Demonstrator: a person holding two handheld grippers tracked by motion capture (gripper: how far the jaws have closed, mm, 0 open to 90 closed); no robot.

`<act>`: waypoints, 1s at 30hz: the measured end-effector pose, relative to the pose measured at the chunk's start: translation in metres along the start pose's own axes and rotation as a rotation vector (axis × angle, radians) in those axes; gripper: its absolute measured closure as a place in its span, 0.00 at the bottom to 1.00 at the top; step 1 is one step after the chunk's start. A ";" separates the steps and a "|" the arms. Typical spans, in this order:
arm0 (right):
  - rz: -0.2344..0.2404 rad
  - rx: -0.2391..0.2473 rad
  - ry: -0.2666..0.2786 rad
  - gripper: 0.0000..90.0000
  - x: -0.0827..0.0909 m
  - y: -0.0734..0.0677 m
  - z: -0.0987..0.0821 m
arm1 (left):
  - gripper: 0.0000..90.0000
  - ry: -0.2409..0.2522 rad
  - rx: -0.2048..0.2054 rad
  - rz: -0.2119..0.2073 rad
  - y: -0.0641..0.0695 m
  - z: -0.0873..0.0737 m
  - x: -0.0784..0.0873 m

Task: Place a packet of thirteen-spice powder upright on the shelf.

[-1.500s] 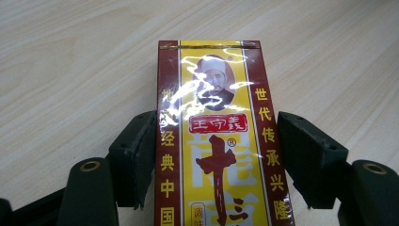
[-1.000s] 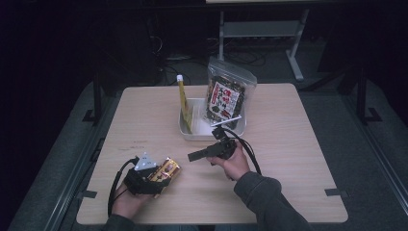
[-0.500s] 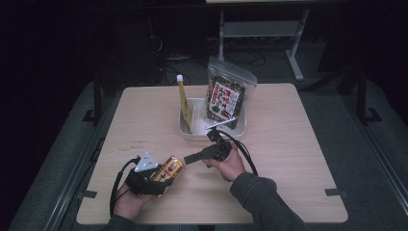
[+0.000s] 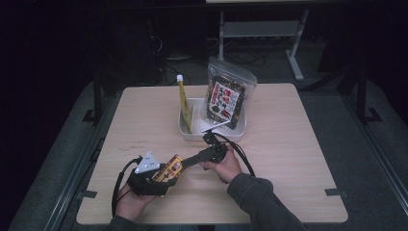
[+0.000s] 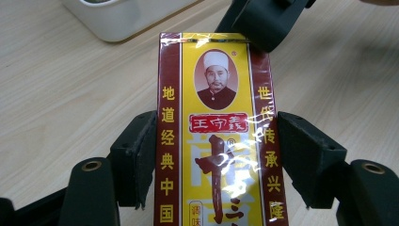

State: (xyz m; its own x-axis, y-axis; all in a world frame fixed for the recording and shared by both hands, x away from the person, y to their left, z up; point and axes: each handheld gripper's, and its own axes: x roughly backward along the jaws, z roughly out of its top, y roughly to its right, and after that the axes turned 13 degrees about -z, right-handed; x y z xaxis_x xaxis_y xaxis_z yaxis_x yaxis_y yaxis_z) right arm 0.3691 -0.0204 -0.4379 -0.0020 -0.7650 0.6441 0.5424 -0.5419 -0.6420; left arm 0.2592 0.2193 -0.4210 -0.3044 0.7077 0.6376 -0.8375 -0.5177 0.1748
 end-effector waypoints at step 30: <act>-0.066 -0.084 -0.022 0.76 0.014 -0.011 0.007 | 0.30 0.032 -0.029 -0.024 0.005 0.003 -0.001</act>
State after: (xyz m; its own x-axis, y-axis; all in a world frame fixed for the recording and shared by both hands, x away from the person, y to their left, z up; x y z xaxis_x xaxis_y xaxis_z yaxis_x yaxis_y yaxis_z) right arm 0.3691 -0.0229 -0.4187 -0.0160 -0.7192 0.6946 0.4691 -0.6189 -0.6300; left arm 0.2561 0.2147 -0.4187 -0.2982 0.7348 0.6092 -0.8572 -0.4869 0.1676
